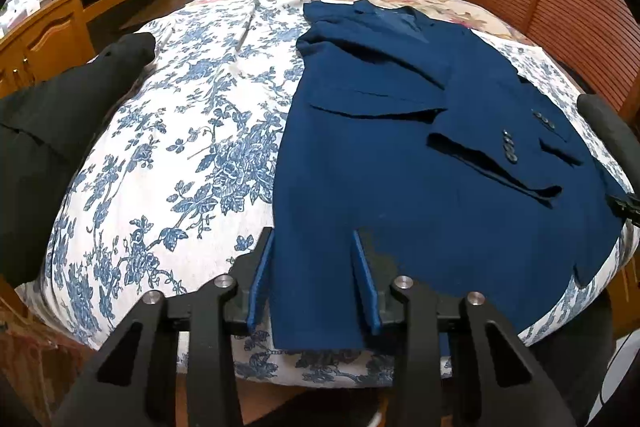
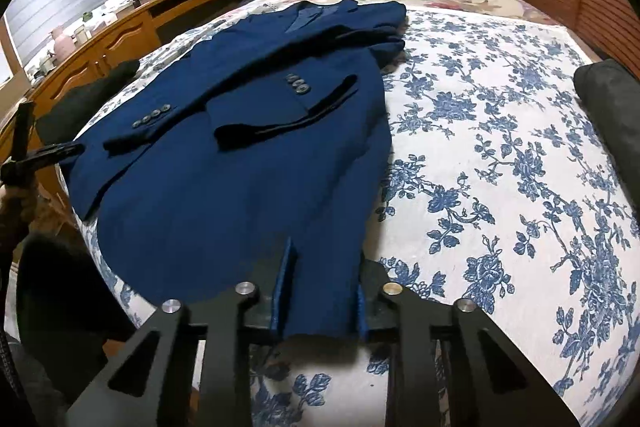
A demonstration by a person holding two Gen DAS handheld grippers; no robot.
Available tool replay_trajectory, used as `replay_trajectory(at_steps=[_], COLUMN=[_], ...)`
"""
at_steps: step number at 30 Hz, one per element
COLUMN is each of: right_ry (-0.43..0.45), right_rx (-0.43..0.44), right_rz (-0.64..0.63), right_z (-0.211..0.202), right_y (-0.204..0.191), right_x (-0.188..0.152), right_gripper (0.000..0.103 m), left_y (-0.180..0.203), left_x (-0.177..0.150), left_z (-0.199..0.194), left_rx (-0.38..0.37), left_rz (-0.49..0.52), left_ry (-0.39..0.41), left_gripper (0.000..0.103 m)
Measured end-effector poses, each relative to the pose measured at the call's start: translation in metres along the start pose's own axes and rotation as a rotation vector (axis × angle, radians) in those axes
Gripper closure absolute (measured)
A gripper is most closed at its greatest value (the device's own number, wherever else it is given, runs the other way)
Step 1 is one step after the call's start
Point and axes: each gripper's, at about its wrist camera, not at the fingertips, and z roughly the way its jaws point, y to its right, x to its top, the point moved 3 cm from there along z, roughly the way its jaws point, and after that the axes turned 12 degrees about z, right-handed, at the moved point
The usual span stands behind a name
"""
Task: Fold large clothes
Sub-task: 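Lift the hem with both grippers and fold it up over the collar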
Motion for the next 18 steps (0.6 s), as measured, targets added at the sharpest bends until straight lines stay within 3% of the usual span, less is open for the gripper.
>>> replay_trajectory(at_steps=[2,4,12,18], right_ry=[-0.007,-0.007,0.103,0.208], right_rx=[-0.009,-0.016,-0.017,0.004], right_rz=[0.000,-0.001,0.044,0.128], right_z=[-0.001,-0.003,-0.030,-0.065], right_y=[-0.004,-0.010,-0.034,-0.031], right_x=[0.002,0.004,0.027,0.046], right_gripper=[0.089,0.094,0.097,0.098], left_y=[0.000,0.000,-0.002,0.002], left_x=[0.001,0.004,0.046,0.090], left_z=[-0.001,-0.006,-0.045,-0.085], left_rx=[-0.015,-0.050,-0.137,-0.149], left_rz=[0.011,0.030,0.115,0.170], left_ry=[-0.003,0.005,0.138,0.243], left_gripper=[0.089,0.096,0.098,0.098])
